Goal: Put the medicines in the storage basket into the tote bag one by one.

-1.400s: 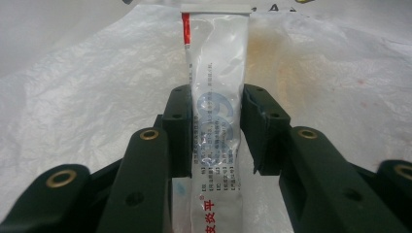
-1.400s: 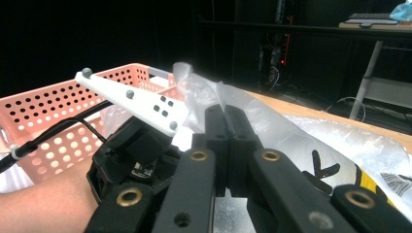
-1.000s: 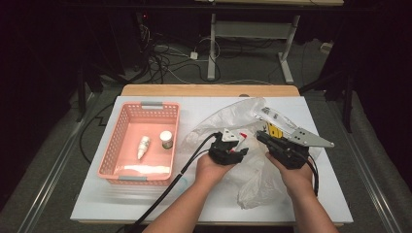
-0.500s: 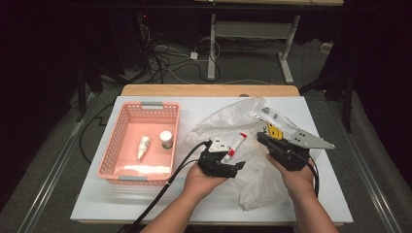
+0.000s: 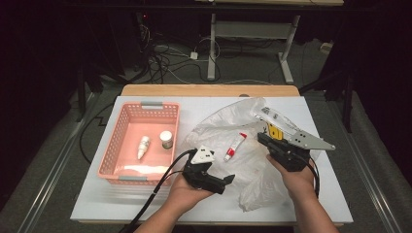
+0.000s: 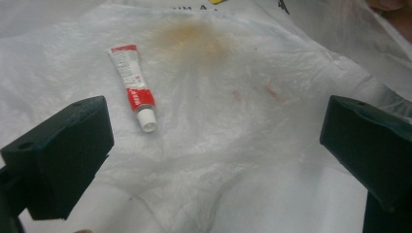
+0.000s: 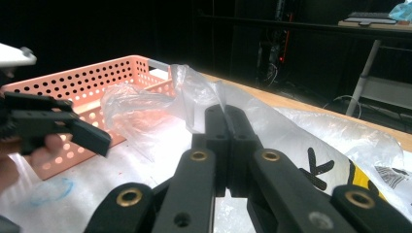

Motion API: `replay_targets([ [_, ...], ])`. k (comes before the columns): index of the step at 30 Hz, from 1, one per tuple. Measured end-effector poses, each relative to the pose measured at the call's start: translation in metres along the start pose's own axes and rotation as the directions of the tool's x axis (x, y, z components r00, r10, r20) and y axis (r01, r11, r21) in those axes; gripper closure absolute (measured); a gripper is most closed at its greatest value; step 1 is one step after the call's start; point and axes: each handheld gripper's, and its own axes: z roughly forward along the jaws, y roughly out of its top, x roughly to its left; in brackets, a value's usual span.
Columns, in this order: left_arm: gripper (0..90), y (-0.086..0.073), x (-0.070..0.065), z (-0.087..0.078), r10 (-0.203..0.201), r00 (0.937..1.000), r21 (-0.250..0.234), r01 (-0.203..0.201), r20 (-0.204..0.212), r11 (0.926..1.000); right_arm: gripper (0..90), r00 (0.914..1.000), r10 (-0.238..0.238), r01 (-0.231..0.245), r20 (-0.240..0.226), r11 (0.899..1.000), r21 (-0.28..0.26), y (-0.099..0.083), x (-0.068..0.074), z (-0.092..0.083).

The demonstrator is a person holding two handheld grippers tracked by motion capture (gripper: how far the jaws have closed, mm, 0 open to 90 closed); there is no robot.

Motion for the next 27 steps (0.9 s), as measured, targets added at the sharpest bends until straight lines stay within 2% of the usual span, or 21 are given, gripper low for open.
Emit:
replay_targets([
  [1, 0.0, 0.0, 0.0, 0.0, 0.0, 1.0, 0.0, 0.0, 0.0, 1.0, 90.0, 1.0, 0.0, 0.0, 0.0, 1.0, 0.0, 0.0, 0.0, 0.0],
  [11, 0.0, -0.012, 0.016, -0.037, -0.022, 0.9979, 0.006, 0.022, -0.061, 0.9997, 90.0, 1.0, 0.0, 0.0, 0.002, 1.0, 0.002, -0.001, -0.001, 0.0],
  [16, 0.0, -0.019, 0.025, -0.057, -0.039, 0.9955, -0.008, 0.038, -0.086, 0.9992, 90.0, 1.0, 0.005, -0.005, 0.005, 1.0, 0.003, -0.001, -0.001, 0.0],
  [18, 0.0, -0.023, 0.032, -0.068, -0.059, 0.9925, -0.028, 0.056, -0.107, 0.998, 90.0, 1.0, 0.006, -0.006, 0.005, 1.0, 0.001, -0.001, -0.002, 0.0],
  [21, 0.0, -0.025, 0.037, -0.076, -0.073, 0.9897, -0.036, 0.069, -0.123, 0.9969, 90.0, 1.0, 0.008, -0.008, 0.005, 1.0, 0.0, -0.002, -0.002, 0.0],
  [24, 0.0, -0.029, 0.046, -0.088, -0.09, 0.983, -0.044, 0.084, -0.16, 0.9955, 90.0, 1.0, 0.006, -0.006, 0.003, 1.0, 0.001, -0.002, -0.002, 0.0],
  [25, 0.0, -0.029, 0.046, -0.088, -0.09, 0.983, -0.044, 0.084, -0.16, 0.9955, 90.0, 1.0, 0.006, -0.006, 0.003, 1.0, 0.001, -0.002, -0.002, 0.0],
  [27, 0.0, -0.031, 0.049, -0.092, -0.083, 0.978, -0.038, 0.078, -0.191, 0.9963, 90.0, 1.0, 0.003, -0.003, 0.003, 1.0, 0.0, -0.002, -0.002, -0.001],
])
